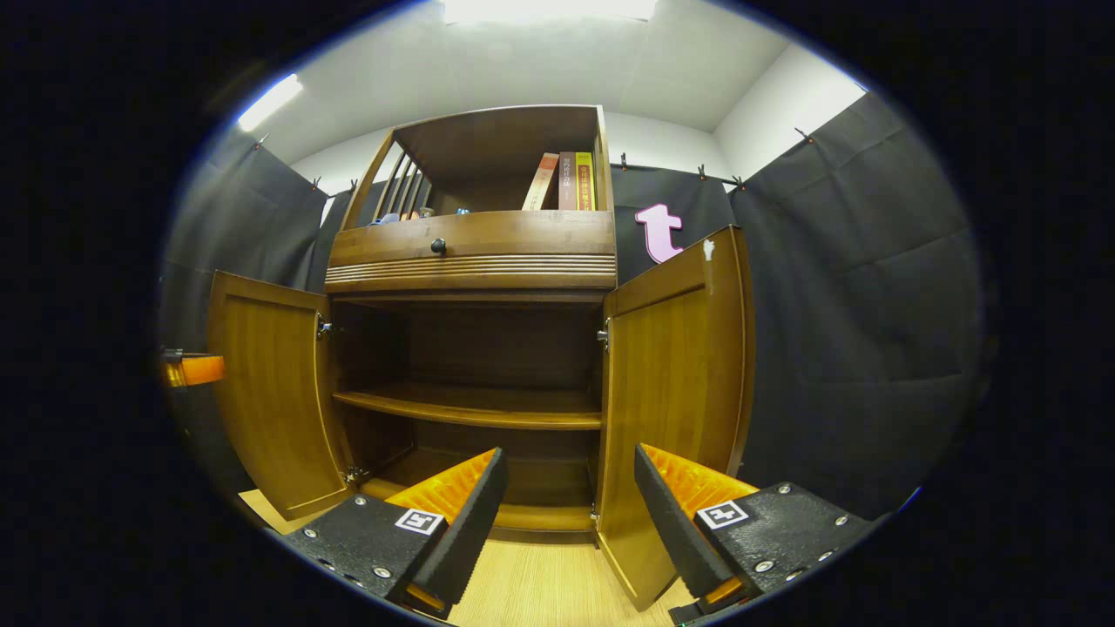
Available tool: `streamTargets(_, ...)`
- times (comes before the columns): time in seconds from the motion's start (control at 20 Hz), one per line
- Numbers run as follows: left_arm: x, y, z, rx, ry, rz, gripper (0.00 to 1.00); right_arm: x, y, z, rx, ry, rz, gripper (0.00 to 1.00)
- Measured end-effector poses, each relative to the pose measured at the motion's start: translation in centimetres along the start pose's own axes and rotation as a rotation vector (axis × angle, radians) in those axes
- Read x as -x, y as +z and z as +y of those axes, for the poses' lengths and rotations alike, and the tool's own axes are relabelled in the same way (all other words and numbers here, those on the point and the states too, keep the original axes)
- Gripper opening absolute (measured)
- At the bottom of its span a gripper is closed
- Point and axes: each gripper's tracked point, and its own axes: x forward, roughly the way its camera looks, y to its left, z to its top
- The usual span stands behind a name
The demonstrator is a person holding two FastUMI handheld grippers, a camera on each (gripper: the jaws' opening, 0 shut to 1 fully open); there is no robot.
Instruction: Open the right door of the double-door shoe cabinet with the right hand, and open the left door with the left hand.
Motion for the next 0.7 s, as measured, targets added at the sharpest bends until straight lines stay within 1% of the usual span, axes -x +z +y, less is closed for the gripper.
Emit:
streamTargets(0.1,-1.1,0.0,-0.2,0.003,0.015,0.003,0.72,0.2,1.0,-1.0,0.009,-0.013,-0.007,0.90)
streamTargets(0.15,-1.6,0.1,-0.4,0.015,0.010,0.004,0.81,0.2,1.4,-1.4,0.018,-0.021,-0.013,1.00)
streamTargets(0.25,-2.4,0.0,-0.5,0.034,0.014,0.007,0.85,0.5,2.3,-2.1,0.032,-0.032,-0.023,1.00)
streamTargets(0.3,-2.6,-0.2,-0.3,0.036,0.023,0.013,0.87,0.5,2.7,-2.3,0.038,-0.037,-0.026,0.90)
streamTargets(0.35,-2.9,-0.2,0.0,0.037,0.037,0.017,0.92,0.6,3.1,-2.4,0.043,-0.041,-0.029,0.90)
streamTargets(0.4,-3.3,-0.4,0.3,0.036,0.050,0.023,0.97,0.6,3.5,-2.6,0.049,-0.044,-0.033,1.00)
streamTargets(0.5,-3.6,-0.6,0.9,0.027,0.080,0.031,0.96,0.6,3.9,-2.6,0.058,-0.044,-0.036,1.00)
streamTargets(0.55,-3.8,-0.7,0.9,0.019,0.083,0.031,0.95,0.6,3.9,-2.6,0.061,-0.043,-0.033,0.90)
streamTargets(0.6,-3.9,-0.8,0.8,0.017,0.080,0.031,0.95,0.4,3.7,-2.6,0.060,-0.041,-0.028,0.90)
streamTargets(0.65,-4.0,-0.8,0.6,0.018,0.074,0.032,0.95,0.3,3.7,-2.7,0.056,-0.040,-0.025,1.00)
streamTargets(0.7,-4.1,-0.9,0.4,0.020,0.071,0.034,0.96,0.1,3.7,-2.7,0.054,-0.041,-0.021,1.00)
